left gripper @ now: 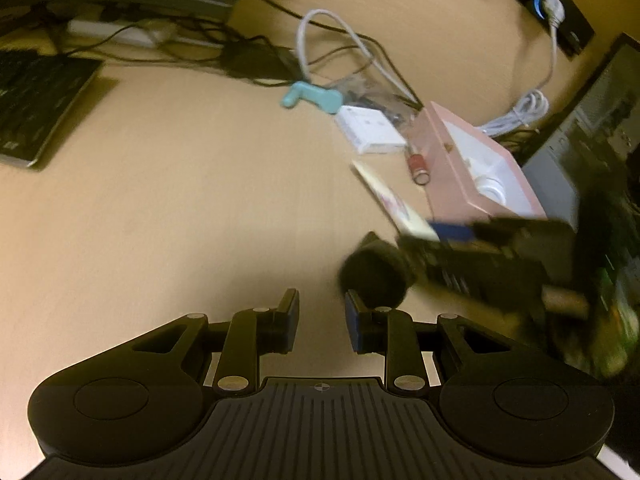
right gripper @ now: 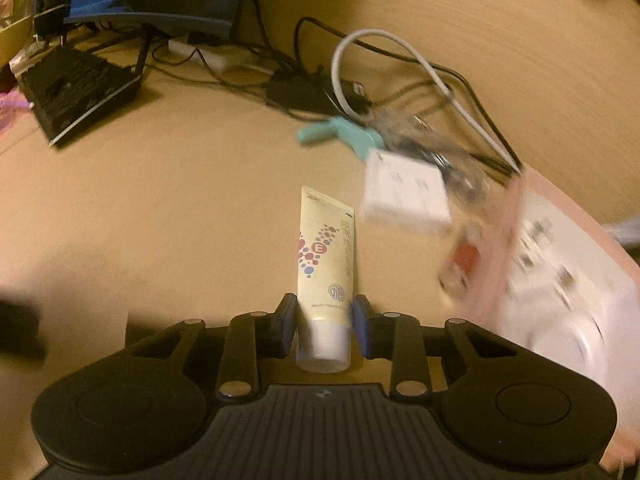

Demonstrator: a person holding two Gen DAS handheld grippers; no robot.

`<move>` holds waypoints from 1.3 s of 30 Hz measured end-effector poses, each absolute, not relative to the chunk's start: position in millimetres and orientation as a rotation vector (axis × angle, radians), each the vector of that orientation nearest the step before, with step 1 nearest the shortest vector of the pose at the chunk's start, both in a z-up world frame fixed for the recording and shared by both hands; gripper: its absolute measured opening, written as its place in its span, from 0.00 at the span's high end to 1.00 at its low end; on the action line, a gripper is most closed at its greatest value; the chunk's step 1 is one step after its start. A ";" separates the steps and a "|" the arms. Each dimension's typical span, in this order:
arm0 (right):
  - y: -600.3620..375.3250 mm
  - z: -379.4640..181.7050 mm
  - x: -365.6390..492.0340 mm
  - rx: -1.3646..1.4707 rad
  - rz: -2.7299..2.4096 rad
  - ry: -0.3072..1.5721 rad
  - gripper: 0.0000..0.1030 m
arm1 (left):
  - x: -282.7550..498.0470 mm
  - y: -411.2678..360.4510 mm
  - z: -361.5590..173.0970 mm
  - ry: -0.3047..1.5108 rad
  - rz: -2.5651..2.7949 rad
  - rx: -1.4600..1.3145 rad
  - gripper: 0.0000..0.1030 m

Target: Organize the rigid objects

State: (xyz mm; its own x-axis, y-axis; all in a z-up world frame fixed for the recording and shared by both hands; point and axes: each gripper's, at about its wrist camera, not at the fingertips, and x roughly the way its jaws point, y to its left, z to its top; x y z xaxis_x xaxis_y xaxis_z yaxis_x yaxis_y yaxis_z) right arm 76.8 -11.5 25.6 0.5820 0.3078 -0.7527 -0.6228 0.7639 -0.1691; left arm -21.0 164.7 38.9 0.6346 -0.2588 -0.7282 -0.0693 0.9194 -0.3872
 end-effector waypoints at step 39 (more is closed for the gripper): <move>-147.8 1.5 -20.9 -0.104 0.234 0.722 0.16 | 34.3 76.6 26.4 0.856 -0.299 0.105 0.47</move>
State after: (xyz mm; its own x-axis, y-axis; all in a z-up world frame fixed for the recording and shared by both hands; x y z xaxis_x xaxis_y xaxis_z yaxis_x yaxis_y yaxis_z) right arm -20.9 -147.8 1.5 0.7256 0.1765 -0.6651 -0.2477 0.9687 -0.0131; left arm 34.3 76.6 26.4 0.6169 -0.2171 -0.7565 0.3010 0.9532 -0.0281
